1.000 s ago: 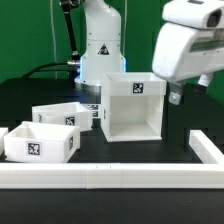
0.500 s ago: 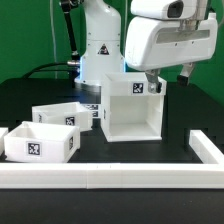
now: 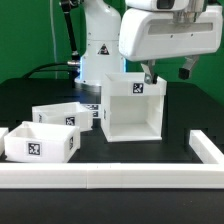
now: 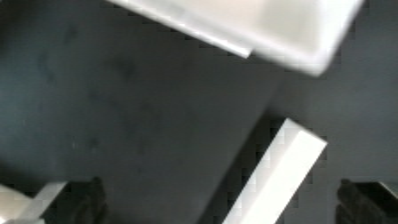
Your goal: Assemble drawer
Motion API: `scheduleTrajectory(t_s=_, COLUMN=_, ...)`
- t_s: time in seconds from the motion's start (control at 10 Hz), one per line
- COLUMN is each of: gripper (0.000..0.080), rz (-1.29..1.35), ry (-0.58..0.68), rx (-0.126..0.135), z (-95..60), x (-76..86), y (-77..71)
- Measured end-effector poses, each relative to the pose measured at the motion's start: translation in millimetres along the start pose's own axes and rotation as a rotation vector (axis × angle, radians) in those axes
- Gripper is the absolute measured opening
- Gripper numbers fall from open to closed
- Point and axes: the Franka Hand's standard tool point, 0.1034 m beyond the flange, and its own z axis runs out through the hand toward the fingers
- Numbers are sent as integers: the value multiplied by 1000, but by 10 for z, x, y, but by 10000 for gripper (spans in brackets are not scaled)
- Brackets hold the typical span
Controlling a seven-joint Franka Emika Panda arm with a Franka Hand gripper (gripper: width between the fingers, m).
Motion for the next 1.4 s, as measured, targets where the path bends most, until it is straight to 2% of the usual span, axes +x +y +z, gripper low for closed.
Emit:
scheduleTrajectory(t_s=0.2, gripper=649, rz=25, ry=-6, rx=11, z=-51, x=-228, y=-26)
scheduleTrajectory(t_s=0.3, gripper=649, rz=28, ry=-3, rx=8, z=-43, x=-313, y=-29)
scheduleTrajectory(t_s=0.7, gripper=649, rz=51, ry=-6, rx=9, z=-22, x=-323, y=-33)
scheduleTrajectory(t_s=0.8, gripper=649, rz=133, ry=-6, rx=6, z=-15, x=-406, y=-51)
scheduleTrajectory(t_s=0.9, gripper=649, rz=194, ry=-21, rx=7, z=23, x=-516, y=-114)
scheduleTrajectory(t_s=1.1, gripper=649, rz=212, ry=-34, rx=12, z=132, x=-632, y=-215)
scheduleTrajectory(t_s=1.4, gripper=649, rz=194, ry=-23, rx=12, z=308, x=-699, y=-355)
